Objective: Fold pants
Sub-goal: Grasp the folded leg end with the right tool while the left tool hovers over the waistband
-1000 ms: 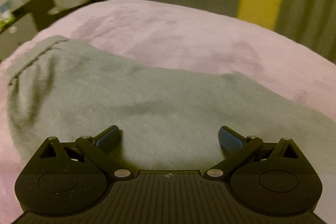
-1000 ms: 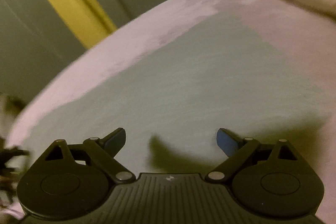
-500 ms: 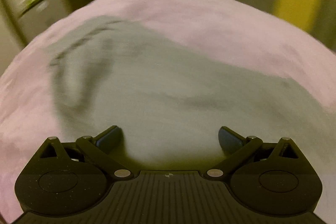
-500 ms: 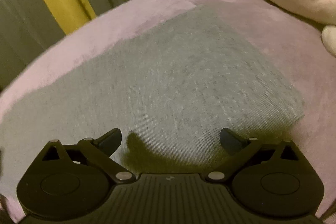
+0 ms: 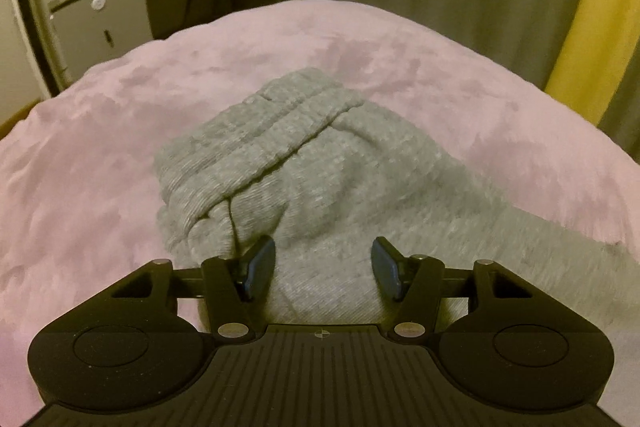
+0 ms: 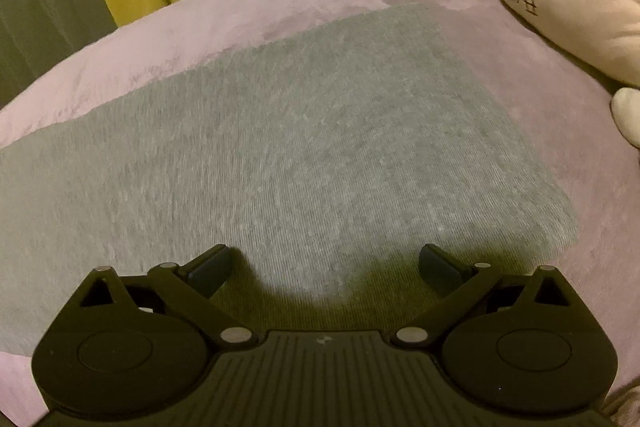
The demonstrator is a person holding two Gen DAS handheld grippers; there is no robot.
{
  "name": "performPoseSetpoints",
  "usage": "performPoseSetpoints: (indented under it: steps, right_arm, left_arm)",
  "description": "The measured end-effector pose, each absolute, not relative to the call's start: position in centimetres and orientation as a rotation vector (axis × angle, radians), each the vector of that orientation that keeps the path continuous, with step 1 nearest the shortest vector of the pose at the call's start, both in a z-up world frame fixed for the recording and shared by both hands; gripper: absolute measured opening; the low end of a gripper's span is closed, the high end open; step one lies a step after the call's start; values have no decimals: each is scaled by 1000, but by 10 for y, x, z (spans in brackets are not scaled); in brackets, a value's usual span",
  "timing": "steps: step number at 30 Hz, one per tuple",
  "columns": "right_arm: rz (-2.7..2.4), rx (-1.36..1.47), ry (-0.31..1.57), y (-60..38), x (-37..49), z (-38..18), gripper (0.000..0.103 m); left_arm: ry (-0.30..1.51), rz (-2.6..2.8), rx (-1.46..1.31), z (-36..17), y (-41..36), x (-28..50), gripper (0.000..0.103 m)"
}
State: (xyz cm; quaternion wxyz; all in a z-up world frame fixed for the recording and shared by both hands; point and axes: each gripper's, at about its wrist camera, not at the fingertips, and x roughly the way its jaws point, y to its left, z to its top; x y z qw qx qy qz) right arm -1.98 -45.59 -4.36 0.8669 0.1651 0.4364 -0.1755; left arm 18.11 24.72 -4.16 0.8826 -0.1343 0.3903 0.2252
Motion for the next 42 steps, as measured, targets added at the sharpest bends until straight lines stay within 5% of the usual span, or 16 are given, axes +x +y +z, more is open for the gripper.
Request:
performPoseSetpoints:
  steps: [2,4,7,9,17,28,33,34,35,36,42]
  right_arm:
    - [-383,376,894,-460,-25,-42,100]
    - [-421,414,859,-467,-35,-38,100]
    - [-532,502,797,-484,-60,-35,100]
    - [-597,581,783,-499,-76,-38,100]
    - [-671,811,703,-539,-115,-54,101]
    - [-522,946,496,-554,-108,-68,99]
    - [-500,914,469,-554,-103,-70,80]
    - [-501,899,470,-554,-101,-70,66]
    - [-502,886,474,-554,-100,-70,37]
    - [-505,887,484,-556,-98,-71,28]
    - [-527,902,470,-558,-99,-75,20]
  left_arm:
    - [816,504,-258,-38,243,181,62]
    - [828,572,-174,-34,233,180,79]
    - [865,661,-54,-33,219,181,82]
    - [884,786,28,-32,211,183,99]
    - [766,595,-145,-1,164,153,98]
    - [942,258,-464,-38,154,160,100]
    - [944,261,-430,-39,147,162,100]
    - [950,262,-407,-40,145,165,100]
    - [957,264,-382,-41,142,166,100]
    - [962,266,-357,-41,139,167,100]
    - [997,269,-231,-48,125,175,101]
